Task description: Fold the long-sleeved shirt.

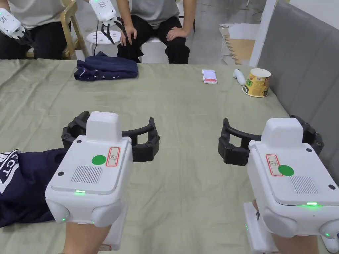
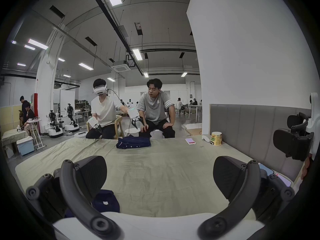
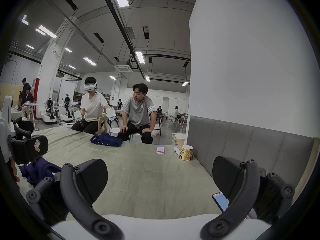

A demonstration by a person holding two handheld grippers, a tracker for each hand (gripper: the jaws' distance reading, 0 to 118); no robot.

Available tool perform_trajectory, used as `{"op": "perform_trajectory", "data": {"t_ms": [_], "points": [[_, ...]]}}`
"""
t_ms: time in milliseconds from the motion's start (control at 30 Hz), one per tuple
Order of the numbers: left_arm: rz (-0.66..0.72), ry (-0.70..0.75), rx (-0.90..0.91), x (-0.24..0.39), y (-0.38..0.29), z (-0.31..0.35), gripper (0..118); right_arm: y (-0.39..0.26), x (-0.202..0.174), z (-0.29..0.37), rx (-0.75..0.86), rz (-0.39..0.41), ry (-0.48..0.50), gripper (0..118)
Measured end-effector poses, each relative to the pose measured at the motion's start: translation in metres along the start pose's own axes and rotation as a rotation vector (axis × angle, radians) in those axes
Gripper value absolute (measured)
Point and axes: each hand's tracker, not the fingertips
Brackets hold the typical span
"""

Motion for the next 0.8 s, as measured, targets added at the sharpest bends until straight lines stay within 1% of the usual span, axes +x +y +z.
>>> {"op": "perform_trajectory", "data": {"t_ms": [167,300,533,800], "points": [[-0.016,-0.008,0.000,0.0019,-0.0001,0.0000,111,-0.0004,-0.0003,-0.0001,-0.004,0.005,0.000,118],[-0.013,-0.010,0.001,0.0020,-0.0003,0.0001,111,0.0013,0.0001,-0.0002,-0.009,-0.012,0.006,118],[-0.019,-0.007,-0.007,0.0011,-0.0017,-0.0009,111,0.0006,-0.0015,-0.0016,-0.011,-0.008,0.016,118],[0.008,-0.007,0.000,-0.0001,0.0010,-0.0018,111,0.0001,-0.0050,-0.0035,-0.014,-0.003,0.023,118]]}}
